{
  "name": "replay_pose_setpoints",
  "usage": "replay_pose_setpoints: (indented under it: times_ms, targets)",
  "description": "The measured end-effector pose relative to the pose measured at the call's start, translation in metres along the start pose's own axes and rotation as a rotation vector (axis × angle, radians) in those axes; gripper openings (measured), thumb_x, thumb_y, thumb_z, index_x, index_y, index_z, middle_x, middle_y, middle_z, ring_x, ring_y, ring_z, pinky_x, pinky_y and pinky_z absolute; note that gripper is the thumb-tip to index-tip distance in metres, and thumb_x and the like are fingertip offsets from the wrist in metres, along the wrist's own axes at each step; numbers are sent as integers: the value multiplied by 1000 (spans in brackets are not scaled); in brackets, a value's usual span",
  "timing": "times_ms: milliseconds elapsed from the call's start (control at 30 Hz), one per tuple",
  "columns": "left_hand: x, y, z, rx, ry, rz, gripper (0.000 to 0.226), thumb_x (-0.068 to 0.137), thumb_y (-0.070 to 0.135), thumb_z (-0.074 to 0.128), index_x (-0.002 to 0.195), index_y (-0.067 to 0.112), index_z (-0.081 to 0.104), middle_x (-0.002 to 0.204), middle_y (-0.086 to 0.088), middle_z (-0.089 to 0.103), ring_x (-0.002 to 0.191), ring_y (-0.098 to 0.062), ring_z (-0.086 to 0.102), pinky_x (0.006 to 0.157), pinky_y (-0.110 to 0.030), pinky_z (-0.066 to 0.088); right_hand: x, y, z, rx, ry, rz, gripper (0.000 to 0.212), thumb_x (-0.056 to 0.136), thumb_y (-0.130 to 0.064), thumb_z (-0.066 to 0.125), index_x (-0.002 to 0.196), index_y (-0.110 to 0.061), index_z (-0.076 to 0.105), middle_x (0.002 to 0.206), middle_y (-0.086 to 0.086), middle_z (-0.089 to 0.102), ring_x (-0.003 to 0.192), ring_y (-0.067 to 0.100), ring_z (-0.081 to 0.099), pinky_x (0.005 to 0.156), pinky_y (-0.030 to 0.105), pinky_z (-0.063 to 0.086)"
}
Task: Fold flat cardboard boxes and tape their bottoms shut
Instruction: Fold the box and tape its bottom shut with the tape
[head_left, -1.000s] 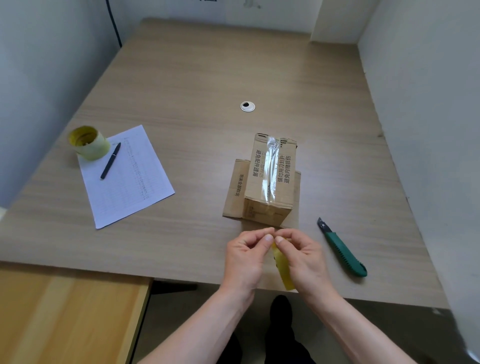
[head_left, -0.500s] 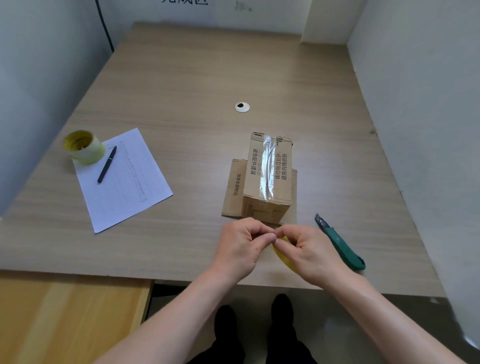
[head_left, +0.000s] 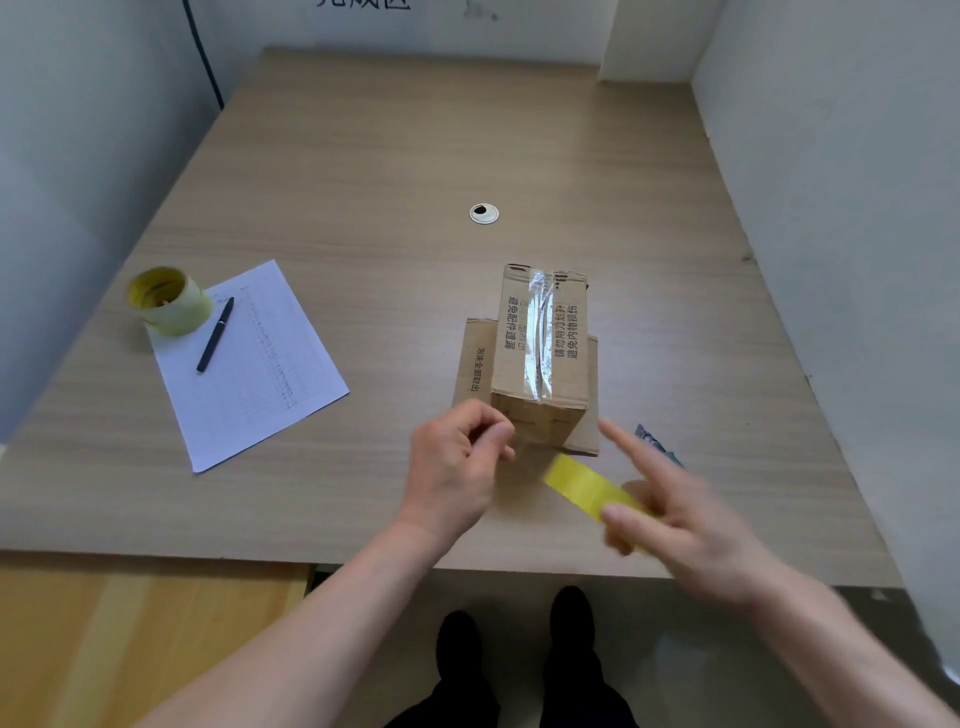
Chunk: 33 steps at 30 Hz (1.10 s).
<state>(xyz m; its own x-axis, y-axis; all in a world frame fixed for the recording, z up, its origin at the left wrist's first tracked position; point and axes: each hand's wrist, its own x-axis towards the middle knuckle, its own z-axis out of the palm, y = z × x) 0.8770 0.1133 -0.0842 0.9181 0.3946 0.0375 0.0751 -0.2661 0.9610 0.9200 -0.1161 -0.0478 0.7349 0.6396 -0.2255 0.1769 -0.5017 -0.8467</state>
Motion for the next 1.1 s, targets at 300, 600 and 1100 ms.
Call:
replay_pose_setpoints:
  times_ms: [300, 600, 1100]
  targets:
    - [34, -19, 10, 36, 185, -25, 19, 88, 6, 65, 70, 14, 63, 61, -1, 63, 62, -17, 59, 64, -32, 50, 66, 13, -26, -1000, 340, -39, 50, 91, -62, 48, 138, -44, 46, 101, 2, 74, 88, 34, 67, 59, 35, 37]
    - [47, -41, 15, 114, 182, 14, 18, 86, 13, 68, 71, 21, 65, 62, 11, 60, 63, -12, 57, 63, -28, 47, 84, 38, -19, -1037, 365, -106, 47, 92, -59, 50, 136, -43, 47, 84, 3, 73, 74, 33, 67, 51, 31, 30]
    - [88, -27, 19, 16, 272, -367, 48, 67, 13, 77, 110, 16, 56, 111, 0, 58, 95, -17, 58, 82, -27, 46, 102, 46, -17, -943, 403, -214, 42, 86, -46, 69, 126, -31, 65, 75, 8, 72, 62, 36, 66, 48, 31, 37]
